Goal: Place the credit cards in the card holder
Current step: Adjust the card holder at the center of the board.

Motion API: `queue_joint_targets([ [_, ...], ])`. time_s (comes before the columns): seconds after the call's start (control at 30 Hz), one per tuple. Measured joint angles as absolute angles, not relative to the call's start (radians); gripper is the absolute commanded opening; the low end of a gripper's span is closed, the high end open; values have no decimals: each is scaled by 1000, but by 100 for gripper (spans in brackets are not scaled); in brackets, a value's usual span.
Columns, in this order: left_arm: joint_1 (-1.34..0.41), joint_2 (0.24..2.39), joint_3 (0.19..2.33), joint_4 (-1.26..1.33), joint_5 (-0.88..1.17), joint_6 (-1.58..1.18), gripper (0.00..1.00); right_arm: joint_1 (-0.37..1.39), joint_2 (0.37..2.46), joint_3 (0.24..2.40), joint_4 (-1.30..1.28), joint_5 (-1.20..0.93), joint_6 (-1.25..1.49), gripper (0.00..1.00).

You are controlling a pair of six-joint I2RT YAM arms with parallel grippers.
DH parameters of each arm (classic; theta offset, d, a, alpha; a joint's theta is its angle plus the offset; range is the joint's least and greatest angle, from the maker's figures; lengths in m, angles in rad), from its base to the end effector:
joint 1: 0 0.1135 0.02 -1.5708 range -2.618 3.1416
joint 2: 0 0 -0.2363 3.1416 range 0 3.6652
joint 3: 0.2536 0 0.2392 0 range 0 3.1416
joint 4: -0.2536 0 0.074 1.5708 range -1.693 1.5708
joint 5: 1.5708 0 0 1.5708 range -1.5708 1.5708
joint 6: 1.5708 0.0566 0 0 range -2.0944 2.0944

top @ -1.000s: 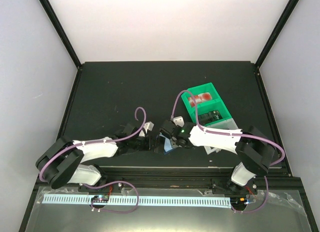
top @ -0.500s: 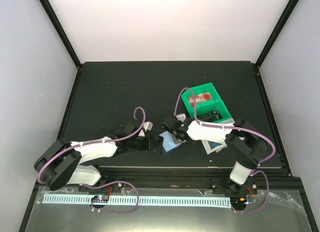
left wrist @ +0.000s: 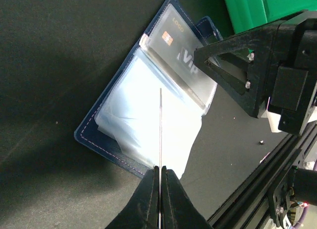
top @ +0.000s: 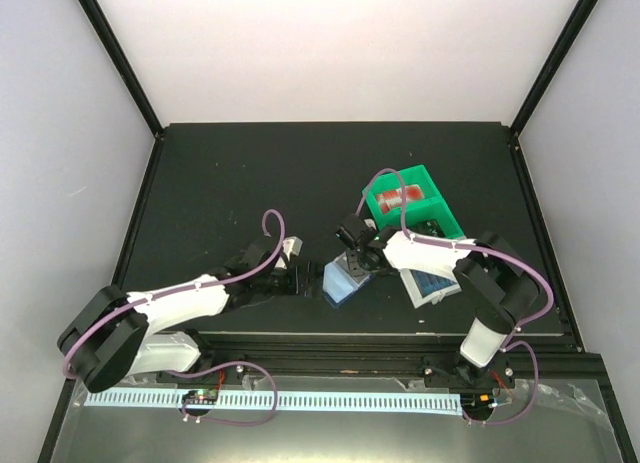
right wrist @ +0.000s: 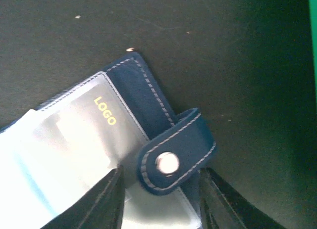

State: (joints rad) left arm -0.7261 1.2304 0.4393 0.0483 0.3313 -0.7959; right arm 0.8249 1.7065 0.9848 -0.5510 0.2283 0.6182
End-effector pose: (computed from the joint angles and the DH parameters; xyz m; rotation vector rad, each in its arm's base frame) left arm 0.1676 -0.1735 0.1275 0.0981 2.5522 -1.0802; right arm 0.2153 0.2141 0.1163 -0.2382 2.7586 0.0363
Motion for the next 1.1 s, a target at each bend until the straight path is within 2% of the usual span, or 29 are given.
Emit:
queue_joint_targets([
  [0.13, -726, 1218, 439, 39, 318, -796, 2, 794, 1709, 969, -546, 224, 607, 49],
  [0.57, -726, 1181, 439, 27, 312, -796, 2, 748, 1650, 845, -382, 104, 633, 52],
  [0.77, -726, 1150, 439, 20, 303, -798, 1, 739, 1597, 774, -296, 27, 682, 40],
  [1.1, -728, 1132, 384, 67, 249, -921, 2, 772, 1540, 698, -233, -151, 854, 32],
])
